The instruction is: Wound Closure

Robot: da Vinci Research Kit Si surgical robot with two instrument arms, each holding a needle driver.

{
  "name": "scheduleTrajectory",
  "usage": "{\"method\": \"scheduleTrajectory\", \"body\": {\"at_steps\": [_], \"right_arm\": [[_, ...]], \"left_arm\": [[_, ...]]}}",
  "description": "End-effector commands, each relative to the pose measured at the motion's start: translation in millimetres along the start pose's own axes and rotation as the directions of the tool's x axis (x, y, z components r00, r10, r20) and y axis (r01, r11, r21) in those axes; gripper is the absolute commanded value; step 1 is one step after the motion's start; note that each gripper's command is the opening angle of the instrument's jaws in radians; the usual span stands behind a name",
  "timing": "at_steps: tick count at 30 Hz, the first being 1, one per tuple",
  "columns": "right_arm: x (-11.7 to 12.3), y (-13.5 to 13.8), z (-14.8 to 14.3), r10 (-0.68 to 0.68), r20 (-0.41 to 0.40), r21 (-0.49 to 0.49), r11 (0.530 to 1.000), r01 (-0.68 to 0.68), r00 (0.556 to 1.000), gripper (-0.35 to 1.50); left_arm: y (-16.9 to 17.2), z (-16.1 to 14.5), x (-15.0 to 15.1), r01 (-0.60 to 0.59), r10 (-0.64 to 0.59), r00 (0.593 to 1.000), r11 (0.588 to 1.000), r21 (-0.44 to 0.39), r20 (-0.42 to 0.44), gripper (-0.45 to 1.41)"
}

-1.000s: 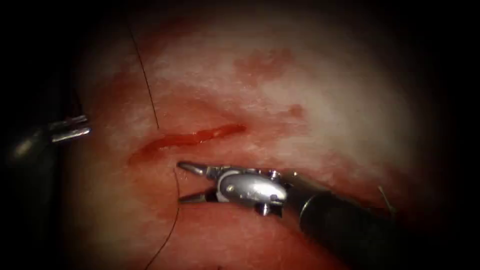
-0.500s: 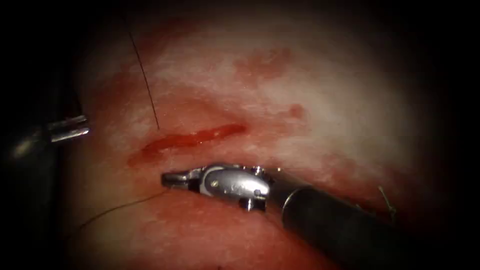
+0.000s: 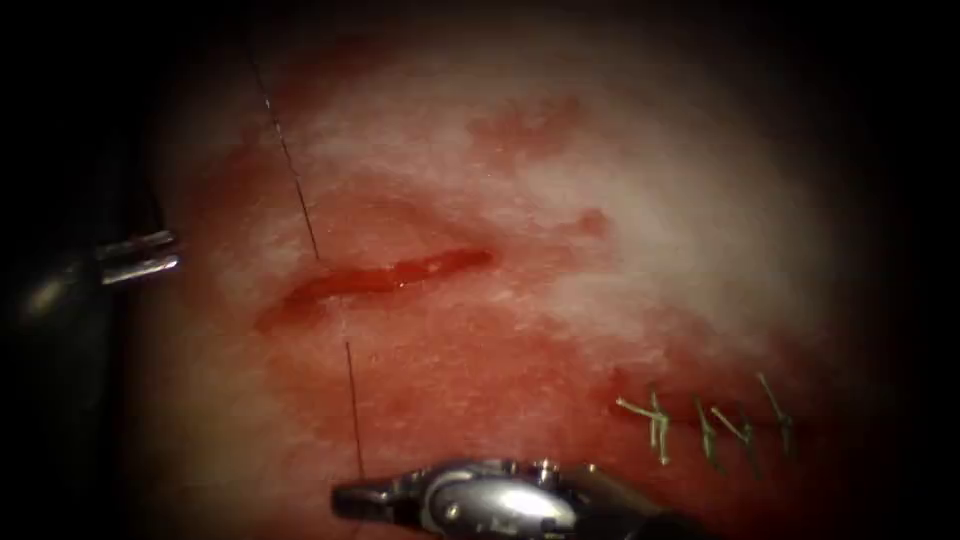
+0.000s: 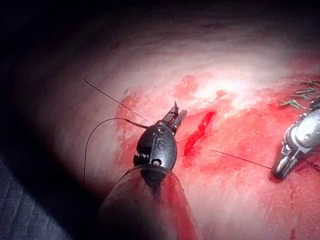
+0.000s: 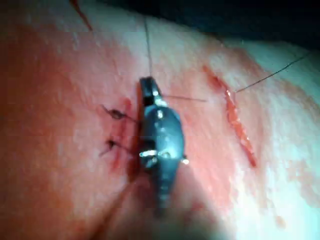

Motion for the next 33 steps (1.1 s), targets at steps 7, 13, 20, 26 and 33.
{"method": "scheduleTrajectory", "body": {"at_steps": [7,13,20,26,33], "right_arm": [[0.5,1.2,-0.3,0.024,-0.020,-0.156,0.987,-0.027,1.000,1.25],[-1.4,4.8,-2.4,0.019,0.017,-0.194,0.981,-0.015,1.000,1.26],[-4.5,8.9,-1.8,0.033,0.035,-0.244,0.969,-0.023,0.999,1.26],[-7.7,11.5,0.8,0.032,0.035,-0.248,0.969,-0.022,0.999,1.26],[-9.4,12.5,3.4,0.026,0.036,-0.239,0.971,-0.016,0.999,1.23]], "left_arm": [[0.0,0.8,-0.4,0.000,0.000,1.000,1.000,0.000,0.000,-0.45],[0.0,0.8,-0.5,0.000,0.000,1.000,1.000,0.000,0.000,-0.45],[0.0,0.8,-0.5,0.006,-0.006,1.000,1.000,0.000,-0.001,-0.45],[0.0,0.8,-0.5,0.006,-0.006,1.000,1.000,0.000,-0.001,-0.45],[0.0,0.8,-0.5,0.006,-0.006,1.000,1.000,0.000,-0.001,-0.45]]}}
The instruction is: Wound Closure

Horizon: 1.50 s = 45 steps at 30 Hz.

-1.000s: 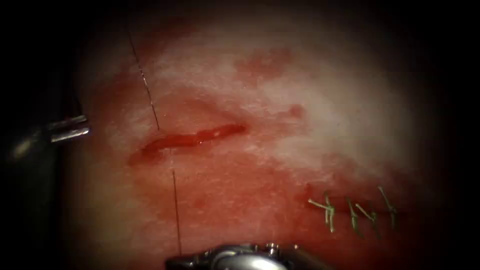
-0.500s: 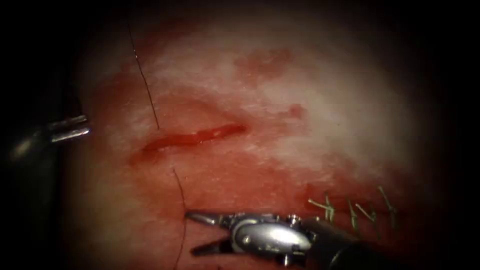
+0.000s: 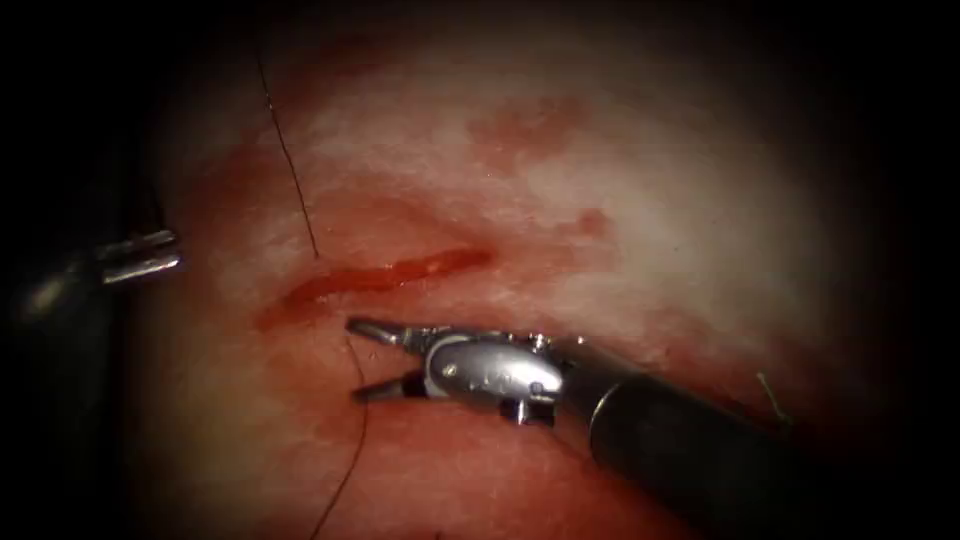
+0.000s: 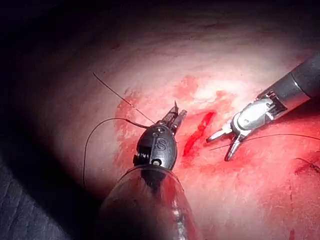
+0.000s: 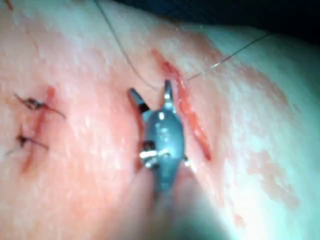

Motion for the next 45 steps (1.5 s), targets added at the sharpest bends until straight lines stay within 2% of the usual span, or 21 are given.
{"method": "scheduleTrajectory", "body": {"at_steps": [1,3,5,6,7,8,9,12,20,26,30,33,35,40,45], "right_arm": [[-0.3,0.3,1.4,-0.002,-0.003,0.000,1.000,0.002,1.000,1.21],[-0.2,0.3,1.5,-0.002,-0.002,-0.001,1.000,0.002,1.000,1.16],[0.0,0.2,1.5,-0.002,-0.005,0.002,1.000,0.002,1.000,1.00],[0.1,0.1,1.5,-0.002,-0.010,0.015,1.000,0.002,1.000,0.71],[0.2,0.0,1.3,-0.003,-0.017,0.045,0.999,0.004,1.000,0.19],[0.3,-0.1,1.2,-0.003,-0.014,0.051,0.999,0.004,1.000,-0.16],[0.4,-0.2,1.0,-0.004,-0.013,0.058,0.998,0.005,1.000,-0.35],[1.1,-1.0,0.0,-0.009,-0.005,0.103,0.995,0.010,1.000,-0.35],[5.4,-6.4,-3.8,-0.026,-0.042,0.150,0.988,0.033,0.999,-0.35],[8.3,-10.3,-5.1,-0.045,-0.060,0.183,0.982,0.056,0.997,-0.35],[9.5,-11.3,-5.4,-0.048,-0.070,0.191,0.980,0.061,0.996,-0.35],[9.4,-10.6,-5.6,-0.040,-0.078,0.148,0.988,0.052,0.996,0.46],[8.5,-8.8,-5.8,-0.028,-0.057,0.075,0.997,0.032,0.998,1.09],[5.4,-4.3,-5.2,-0.002,-0.028,0.025,1.000,0.003,1.000,1.21],[3.0,-1.7,-3.1,0.007,-0.010,0.003,1.000,-0.007,1.000,1.23]], "left_arm": [[-0.1,0.7,-0.5,0.000,0.000,1.000,1.000,-0.001,-0.001,-0.45],[-0.1,0.7,-0.5,0.000,0.000,1.000,1.000,-0.001,-0.001,-0.45],[-0.1,0.7,-0.5,0.000,0.000,1.000,1.000,-0.001,-0.001,-0.45],[-0.1,0.7,-0.5,0.000,0.000,1.000,1.000,-0.001,-0.001,-0.45],[-0.1,0.7,-0.5,0.000,0.000,1.000,1.000,-0.001,-0.001,-0.45],[-0.1,0.7,-0.5,0.000,0.000,1.000,1.000,-0.001,-0.001,-0.45],[-0.1,0.7,-0.5,0.000,0.000,1.000,1.000,-0.001,-0.001,-0.45],[-0.1,0.7,-0.5,0.000,0.000,1.000,1.000,-0.001,-0.001,-0.45],[-0.1,0.7,-0.5,0.000,0.000,1.000,1.000,-0.001,-0.001,-0.45],[-0.1,0.7,-0.5,0.000,0.000,1.000,1.000,-0.001,-0.001,-0.45],[-0.1,0.7,-0.5,0.000,0.000,1.000,1.000,-0.001,-0.001,-0.45],[-0.1,0.6,-0.5,0.000,0.000,1.000,1.000,-0.001,0.000,-0.45],[-0.1,0.6,-0.5,0.000,0.000,1.000,1.000,-0.001,0.000,-0.45],[-0.1,0.6,-0.4,0.000,0.000,1.000,1.000,-0.001,0.000,-0.45],[-0.1,0.6,-0.4,0.000,0.000,1.000,1.000,-0.001,0.000,-0.45]]}}
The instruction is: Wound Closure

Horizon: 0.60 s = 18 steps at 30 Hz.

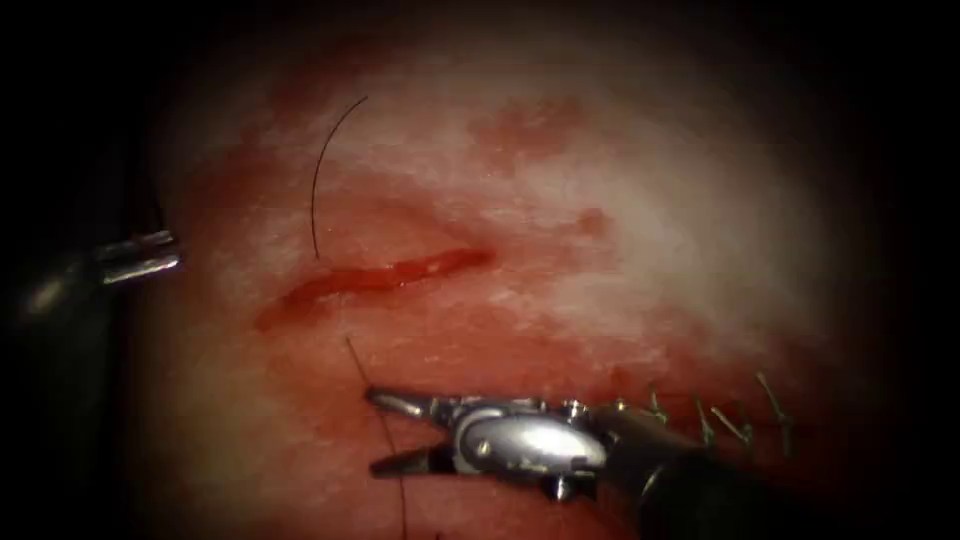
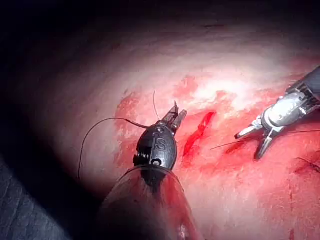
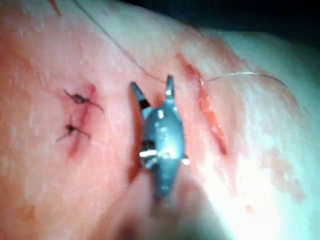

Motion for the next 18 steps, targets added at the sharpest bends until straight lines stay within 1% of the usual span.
{"method": "scheduleTrajectory", "body": {"at_steps": [1,6,8,10,11,12,13,15,16,18], "right_arm": [[-1.0,1.0,1.7,-0.003,-0.002,-0.002,1.000,0.003,1.000,1.23],[-1.9,1.8,3.5,-0.002,-0.006,-0.003,1.000,0.002,1.000,1.25],[-1.9,1.9,4.0,-0.002,-0.013,0.003,1.000,0.002,1.000,1.21],[-1.9,1.8,4.4,-0.002,-0.017,0.005,1.000,0.002,1.000,1.09],[-1.8,1.8,4.5,-0.002,-0.021,0.010,1.000,0.002,1.000,0.99],[-1.8,1.8,4.5,-0.001,-0.028,0.017,1.000,0.002,1.000,0.76],[-1.8,1.8,4.4,-0.002,-0.030,0.020,1.000,0.002,1.000,0.62],[-1.9,1.8,4.0,-0.003,-0.035,0.043,0.999,0.005,0.999,-0.17],[-1.9,1.5,3.7,-0.006,-0.021,0.076,0.997,0.008,1.000,-0.35],[-1.8,1.3,3.5,-0.008,-0.011,0.091,0.996,0.009,1.000,-0.35]], "left_arm": [[-0.1,0.7,-0.5,0.000,0.000,1.000,1.000,-0.001,-0.001,-0.45],[-0.1,0.7,-0.5,0.000,0.000,1.000,1.000,-0.001,-0.001,-0.45],[-0.1,0.7,-0.5,0.000,0.000,1.000,1.000,-0.001,-0.001,-0.45],[-0.2,0.8,-0.6,-0.001,0.001,1.000,1.000,-0.001,-0.001,-0.45],[-0.2,0.8,-0.6,-0.001,0.001,1.000,1.000,-0.001,-0.001,-0.45],[-0.2,0.8,-0.6,-0.001,0.001,1.000,1.000,-0.001,-0.001,-0.45],[-0.2,0.8,-0.7,0.005,-0.005,1.000,1.000,-0.001,-0.001,-0.45],[-0.4,1.0,-1.1,0.004,-0.004,1.000,1.000,-0.002,0.001,-0.45],[-0.5,1.2,-1.3,0.002,-0.002,1.000,1.000,-0.003,0.003,-0.45],[-0.5,1.3,-1.6,0.007,-0.007,1.000,1.000,-0.002,0.002,-0.45]]}}
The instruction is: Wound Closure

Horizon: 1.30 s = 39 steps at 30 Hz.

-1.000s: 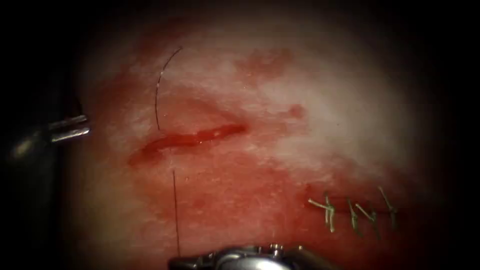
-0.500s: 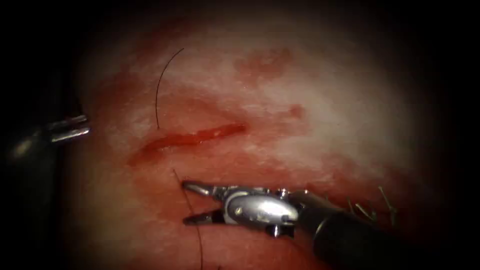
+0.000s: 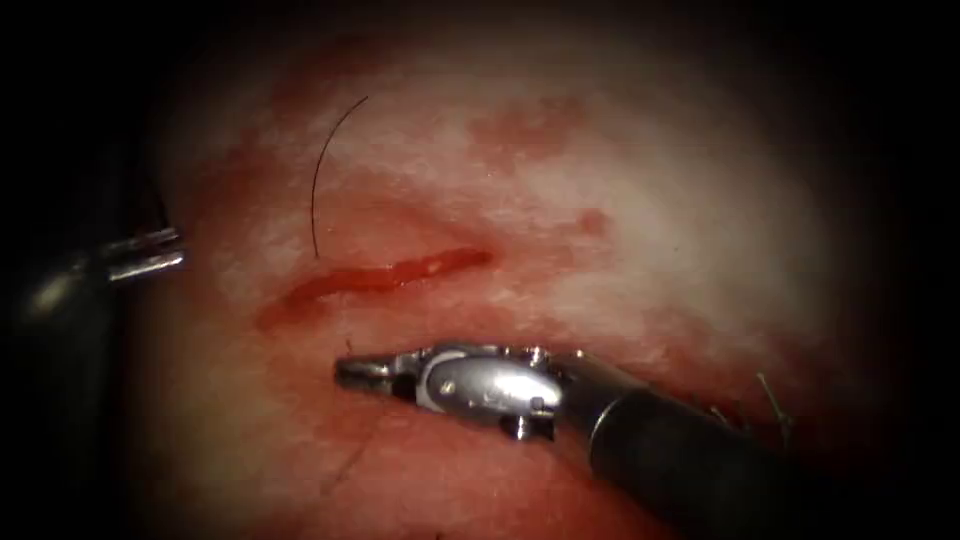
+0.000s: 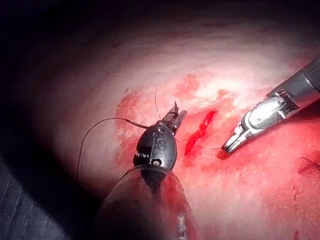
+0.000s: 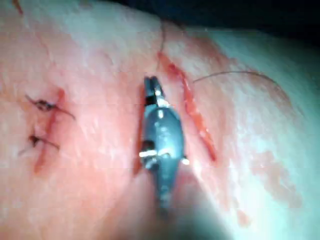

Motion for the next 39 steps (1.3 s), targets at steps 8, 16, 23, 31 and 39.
{"method": "scheduleTrajectory", "body": {"at_steps": [8,16,23,31,39], "right_arm": [[1.6,-2.2,0.5,-0.013,0.012,0.059,0.998,0.012,1.000,-0.35],[2.1,-2.6,0.4,-0.014,-0.005,0.051,0.999,0.014,1.000,0.67],[0.6,0.0,-0.5,0.006,0.029,0.006,1.000,-0.006,1.000,1.25],[-0.7,5.8,-1.0,0.068,0.081,-0.047,0.997,-0.064,0.994,1.25],[-0.4,10.2,1.0,0.286,0.078,-0.109,0.955,-0.277,0.955,1.01]], "left_arm": [[0.1,0.9,-0.6,0.006,-0.006,1.000,1.000,-0.002,0.004,-0.45],[0.1,0.9,-0.5,0.006,-0.006,1.000,1.000,-0.002,0.004,-0.45],[0.1,0.8,-0.5,0.006,-0.006,1.000,1.000,-0.001,0.004,-0.45],[0.2,0.8,-0.5,0.006,-0.006,1.000,1.000,-0.001,0.004,-0.45],[0.2,0.7,-0.4,0.006,-0.006,1.000,1.000,-0.001,0.005,-0.45]]}}
